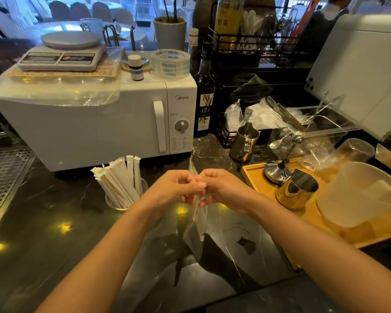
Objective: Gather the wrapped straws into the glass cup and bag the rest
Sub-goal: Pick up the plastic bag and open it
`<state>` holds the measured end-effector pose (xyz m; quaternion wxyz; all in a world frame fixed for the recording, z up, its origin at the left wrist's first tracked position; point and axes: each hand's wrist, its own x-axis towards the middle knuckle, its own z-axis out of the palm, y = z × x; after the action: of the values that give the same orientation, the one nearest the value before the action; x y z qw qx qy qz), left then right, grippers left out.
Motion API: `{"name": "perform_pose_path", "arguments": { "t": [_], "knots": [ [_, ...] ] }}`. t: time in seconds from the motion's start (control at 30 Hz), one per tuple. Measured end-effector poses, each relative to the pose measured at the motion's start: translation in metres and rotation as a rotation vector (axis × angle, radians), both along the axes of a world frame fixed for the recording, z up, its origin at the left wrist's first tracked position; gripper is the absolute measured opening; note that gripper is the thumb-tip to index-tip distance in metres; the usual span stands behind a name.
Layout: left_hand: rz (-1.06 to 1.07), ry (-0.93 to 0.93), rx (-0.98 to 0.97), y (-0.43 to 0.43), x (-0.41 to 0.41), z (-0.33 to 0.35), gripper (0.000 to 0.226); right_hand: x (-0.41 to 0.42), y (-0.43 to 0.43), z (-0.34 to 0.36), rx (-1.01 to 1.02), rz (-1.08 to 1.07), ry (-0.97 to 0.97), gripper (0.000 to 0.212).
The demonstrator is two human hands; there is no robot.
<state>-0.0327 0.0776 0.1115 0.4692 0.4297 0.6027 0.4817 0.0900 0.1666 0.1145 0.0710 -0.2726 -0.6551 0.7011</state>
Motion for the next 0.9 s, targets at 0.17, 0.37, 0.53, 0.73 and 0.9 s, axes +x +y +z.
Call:
{"name": "perform_pose_path", "arguments": {
  "t": [0.17,0.37,0.53,0.73,0.9],
  "knots": [
    [0.052,-0.086,-0.013,0.003,0.003,0.000,0.028,-0.002,-0.001,-0.003,0.035,-0.014,-0.009,0.021],
    [0.098,-0.104,-0.073,0.010,0.008,-0.002,0.035,-0.005,-0.002,-0.004,0.096,-0.026,-0.012,0.020],
    [0.094,-0.062,-0.121,0.014,0.010,-0.002,0.036,-0.008,-0.002,-0.004,0.162,-0.074,-0.011,0.020],
    [0.135,-0.120,-0.111,0.018,0.011,-0.001,0.047,-0.010,-0.002,-0.006,0.154,-0.119,0.000,0.027],
    [0.103,-0.120,-0.032,0.016,0.013,-0.003,0.039,-0.011,-0.002,-0.008,0.069,-0.218,0.058,0.025]
  ]
}}
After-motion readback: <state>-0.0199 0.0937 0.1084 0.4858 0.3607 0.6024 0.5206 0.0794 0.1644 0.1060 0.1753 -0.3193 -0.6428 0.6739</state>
